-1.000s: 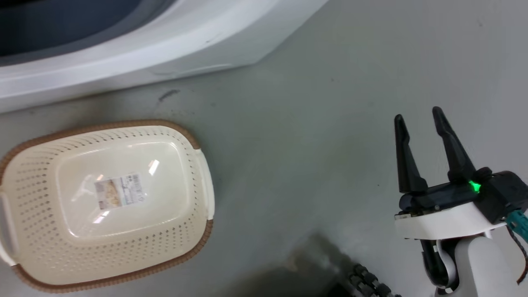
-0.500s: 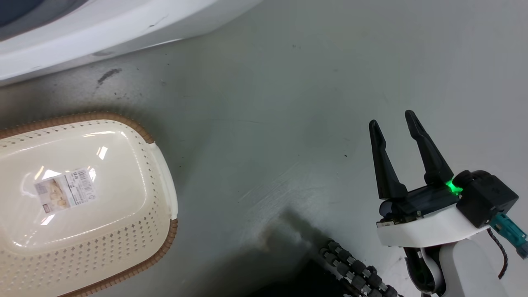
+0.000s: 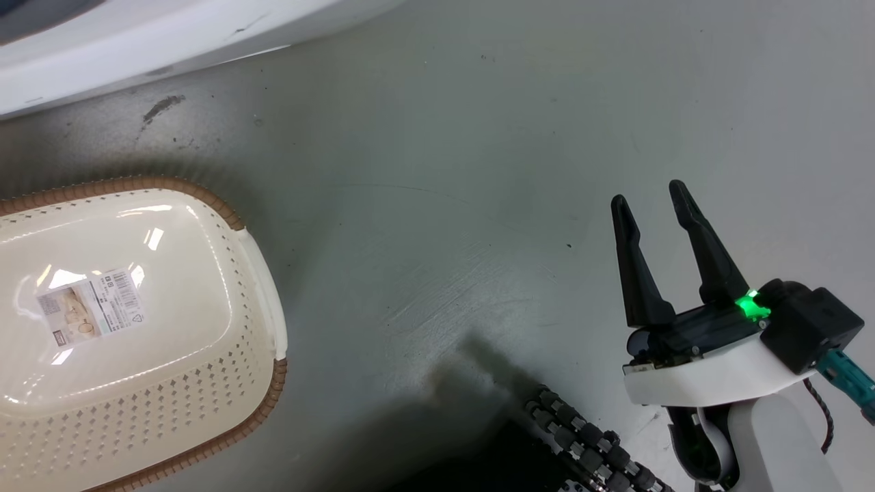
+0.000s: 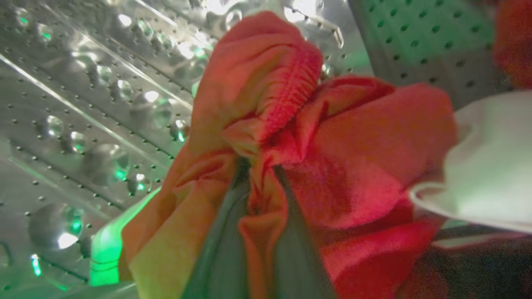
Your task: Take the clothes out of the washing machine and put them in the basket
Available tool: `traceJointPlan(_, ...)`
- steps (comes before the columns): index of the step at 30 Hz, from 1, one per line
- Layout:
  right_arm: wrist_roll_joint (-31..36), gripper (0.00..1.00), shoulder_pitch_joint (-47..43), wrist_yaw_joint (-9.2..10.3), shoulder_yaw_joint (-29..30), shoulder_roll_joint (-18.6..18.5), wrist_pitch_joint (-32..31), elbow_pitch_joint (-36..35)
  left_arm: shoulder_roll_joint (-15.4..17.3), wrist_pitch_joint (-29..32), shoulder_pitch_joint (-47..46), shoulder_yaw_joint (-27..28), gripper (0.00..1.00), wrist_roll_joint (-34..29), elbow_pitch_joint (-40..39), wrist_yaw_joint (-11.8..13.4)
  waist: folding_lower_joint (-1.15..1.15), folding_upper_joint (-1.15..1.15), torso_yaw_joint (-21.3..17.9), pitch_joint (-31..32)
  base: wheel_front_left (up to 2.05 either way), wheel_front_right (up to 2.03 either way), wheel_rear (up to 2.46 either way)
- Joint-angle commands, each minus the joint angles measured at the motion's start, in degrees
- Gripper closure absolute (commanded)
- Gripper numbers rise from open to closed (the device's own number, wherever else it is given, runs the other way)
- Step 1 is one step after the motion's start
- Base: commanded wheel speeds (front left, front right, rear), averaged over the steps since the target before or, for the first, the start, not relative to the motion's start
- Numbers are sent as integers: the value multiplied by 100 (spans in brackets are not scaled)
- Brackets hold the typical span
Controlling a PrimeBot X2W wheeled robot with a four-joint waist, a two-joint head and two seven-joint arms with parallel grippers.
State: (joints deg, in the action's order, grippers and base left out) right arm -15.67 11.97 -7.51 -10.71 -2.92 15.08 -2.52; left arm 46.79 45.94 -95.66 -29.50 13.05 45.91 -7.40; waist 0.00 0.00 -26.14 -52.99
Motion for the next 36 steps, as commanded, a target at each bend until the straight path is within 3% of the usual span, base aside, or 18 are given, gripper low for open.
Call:
traceJointPlan(1,-7,0,140,4,20,6,14,-18,127,-92,207,-13,100,34,60,-2,0,0,15,23,0,0,0)
traceJointPlan(5,105,0,209,4,120,6,14,4,22,-540,273,56,100,150,-107,73,0,0,118,138,0,0,0)
traceJointPlan(8,148,0,248,4,258,5,14,24,-84,-1256,394,178,100,229,-198,265,0,0,209,305,0,0,0)
traceJointPlan(13,239,0,299,4,467,6,14,-4,-249,-2290,714,223,100,339,-121,357,0,0,442,629,0,0,0)
traceJointPlan(27,623,0,6,5,695,0,14,188,-1427,-5535,2673,597,100,1110,341,672,0,0,1201,2046,0,0,0)
traceJointPlan(34,842,0,-240,5,806,0,14,266,-1790,-6085,3477,657,100,1180,256,796,0,0,1463,2713,0,0,0)
traceJointPlan(36,949,0,-335,5,804,2,14,299,-1842,-6122,4040,798,100,1047,-361,862,0,0,1572,3081,0,0,0)
